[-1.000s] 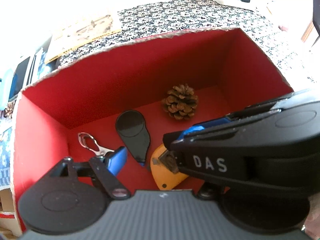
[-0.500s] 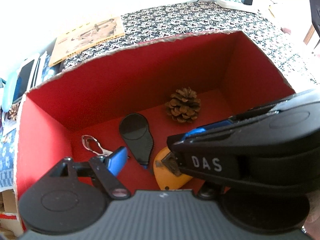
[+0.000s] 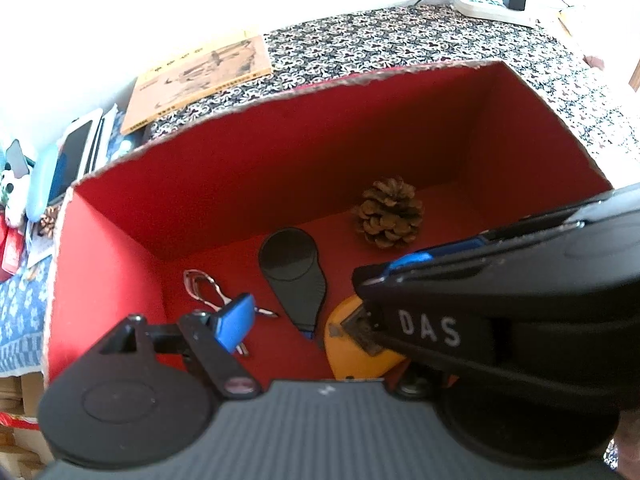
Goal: Organize rigid objects
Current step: 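Lower the tape measure into the red box beside the black oval object, then open the right gripper to release the tape measure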
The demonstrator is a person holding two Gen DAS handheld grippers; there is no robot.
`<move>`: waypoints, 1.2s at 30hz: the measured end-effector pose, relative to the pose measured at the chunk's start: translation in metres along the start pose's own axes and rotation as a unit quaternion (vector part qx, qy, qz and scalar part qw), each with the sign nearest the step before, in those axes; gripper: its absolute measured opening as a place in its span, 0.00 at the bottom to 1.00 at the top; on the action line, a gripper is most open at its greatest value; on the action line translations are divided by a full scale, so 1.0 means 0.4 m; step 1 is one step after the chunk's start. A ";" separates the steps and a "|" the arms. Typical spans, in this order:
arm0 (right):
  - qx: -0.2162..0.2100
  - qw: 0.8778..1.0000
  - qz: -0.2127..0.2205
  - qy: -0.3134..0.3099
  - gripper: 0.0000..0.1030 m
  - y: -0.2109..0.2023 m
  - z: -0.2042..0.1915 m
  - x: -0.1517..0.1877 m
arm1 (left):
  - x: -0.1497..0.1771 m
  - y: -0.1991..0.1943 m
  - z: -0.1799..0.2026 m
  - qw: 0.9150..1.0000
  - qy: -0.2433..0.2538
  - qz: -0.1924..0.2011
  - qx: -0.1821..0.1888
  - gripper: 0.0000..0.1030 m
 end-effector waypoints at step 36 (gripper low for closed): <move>0.028 0.994 0.099 0.047 0.16 -0.101 0.006 0.018 | 0.010 -0.094 -0.009 0.998 0.006 0.059 -0.037 0.67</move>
Point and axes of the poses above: each gripper's, at about its wrist camera, not at the fingertips, and y roughly the way its jaws point, z to its right, x to its underside, the point moved 4 cm from there along y, roughly the way its jaws point, and after that the axes turned 1 degree about -z, right-handed, at the moved point
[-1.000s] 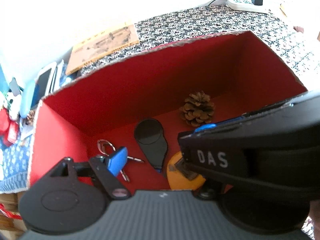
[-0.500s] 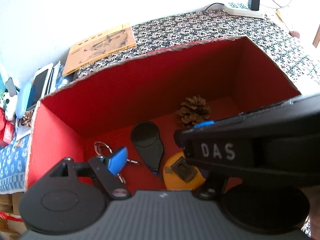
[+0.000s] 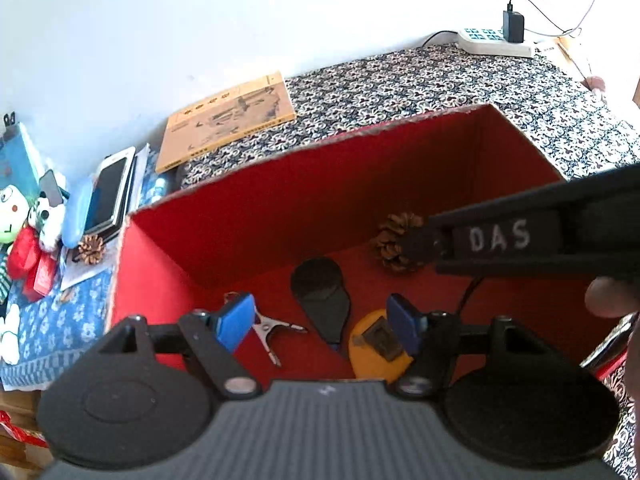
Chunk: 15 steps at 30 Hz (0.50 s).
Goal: Organize rigid objects
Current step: 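Open the right gripper to release the tape measure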
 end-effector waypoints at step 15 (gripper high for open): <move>0.042 0.999 0.007 -0.032 0.16 0.015 -0.014 0.007 | 0.007 -0.013 -0.057 0.999 -0.047 -0.010 -0.019 0.74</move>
Point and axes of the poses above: each gripper's, at about its wrist camera, not at the fingertips, and y roughly the way its jaws point, z to its right, x to its underside, the point moved 4 cm from there along y, roughly the way its jaws point, and after that the axes turned 1 degree about -z, right-handed, at the moved point
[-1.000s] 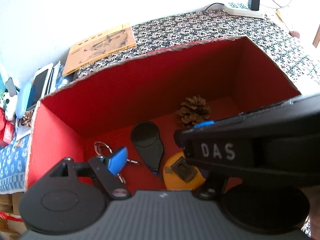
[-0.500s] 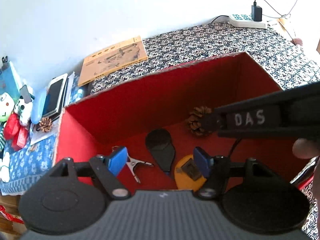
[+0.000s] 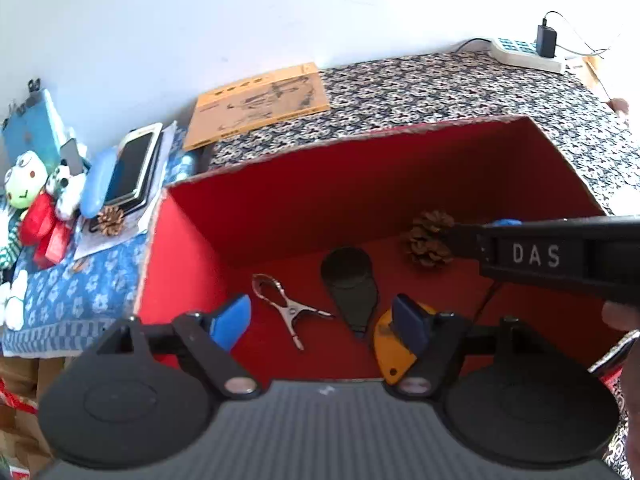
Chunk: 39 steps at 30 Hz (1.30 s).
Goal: Organize rigid objects
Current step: 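Raise the open right gripper out of the red box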
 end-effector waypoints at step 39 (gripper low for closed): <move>0.022 0.999 0.035 -0.026 0.14 0.023 0.001 0.000 | 0.025 0.042 -0.040 0.999 -0.040 -0.025 0.002 0.77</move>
Point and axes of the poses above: each gripper's, at about its wrist camera, not at the fingertips, and y roughly the way its jaws point, z to its right, x to its underside, the point moved 4 cm from there along y, roughly the way its jaws point, and after that the axes turned 1 degree about -z, right-handed, at the moved point
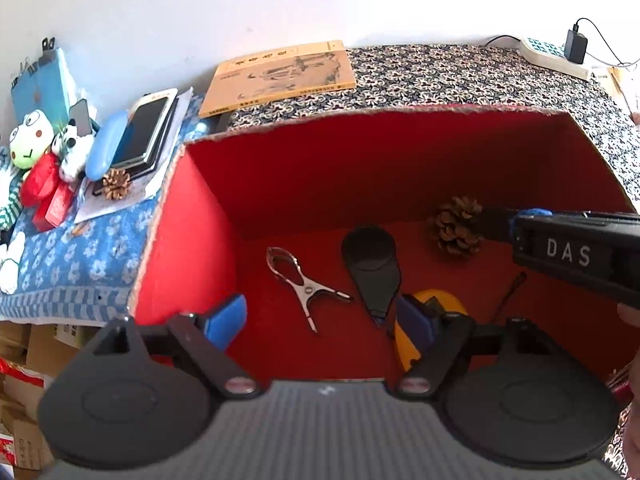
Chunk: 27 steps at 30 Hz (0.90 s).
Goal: Organize rigid objects
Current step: 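Raise the open right gripper out of the red box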
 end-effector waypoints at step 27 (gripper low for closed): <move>0.011 1.000 -0.010 -0.015 0.14 0.008 0.001 0.001 | 0.001 0.016 -0.017 1.000 -0.009 -0.004 0.000 0.77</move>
Point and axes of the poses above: each gripper's, at about its wrist camera, not at the fingertips, and y roughly the way its jaws point, z to its right, x to its underside, the point moved 4 cm from there along y, roughly the way its jaws point, and after that the axes turned 1 degree about -z, right-handed, at the moved point
